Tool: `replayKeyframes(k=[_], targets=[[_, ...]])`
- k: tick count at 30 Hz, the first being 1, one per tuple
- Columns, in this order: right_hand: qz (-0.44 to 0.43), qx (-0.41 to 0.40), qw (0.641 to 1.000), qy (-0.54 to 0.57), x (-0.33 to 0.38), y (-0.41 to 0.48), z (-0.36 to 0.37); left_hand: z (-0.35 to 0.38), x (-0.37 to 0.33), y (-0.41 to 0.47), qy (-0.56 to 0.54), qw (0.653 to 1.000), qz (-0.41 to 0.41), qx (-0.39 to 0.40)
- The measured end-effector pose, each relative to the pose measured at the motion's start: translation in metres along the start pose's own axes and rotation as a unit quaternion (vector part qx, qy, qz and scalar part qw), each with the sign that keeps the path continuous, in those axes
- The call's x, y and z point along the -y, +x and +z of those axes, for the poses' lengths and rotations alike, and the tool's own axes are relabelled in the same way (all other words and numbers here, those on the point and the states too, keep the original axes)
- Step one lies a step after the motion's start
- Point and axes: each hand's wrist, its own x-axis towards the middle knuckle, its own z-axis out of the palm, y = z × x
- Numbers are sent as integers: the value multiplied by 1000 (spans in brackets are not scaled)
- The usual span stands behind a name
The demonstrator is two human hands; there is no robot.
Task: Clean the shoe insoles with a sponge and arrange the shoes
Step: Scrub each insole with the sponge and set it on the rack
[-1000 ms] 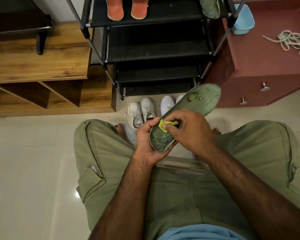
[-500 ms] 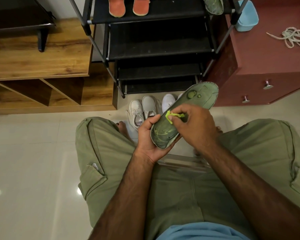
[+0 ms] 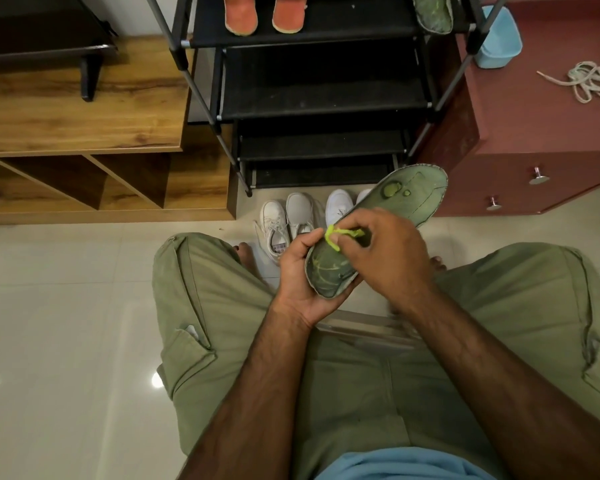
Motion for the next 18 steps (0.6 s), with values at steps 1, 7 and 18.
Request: replayKeyframes(k=[1,7,18], targets=[[5,-13,1000,-4,-1,1,0,0,0,0,-2,1000,1,3],[-43,61,997,21,5,-7,5,-4,0,1,2,1000,6,7],[-8,7,1000,-18,-4,0,-2,-1,1,1,-3,1000,5,15]])
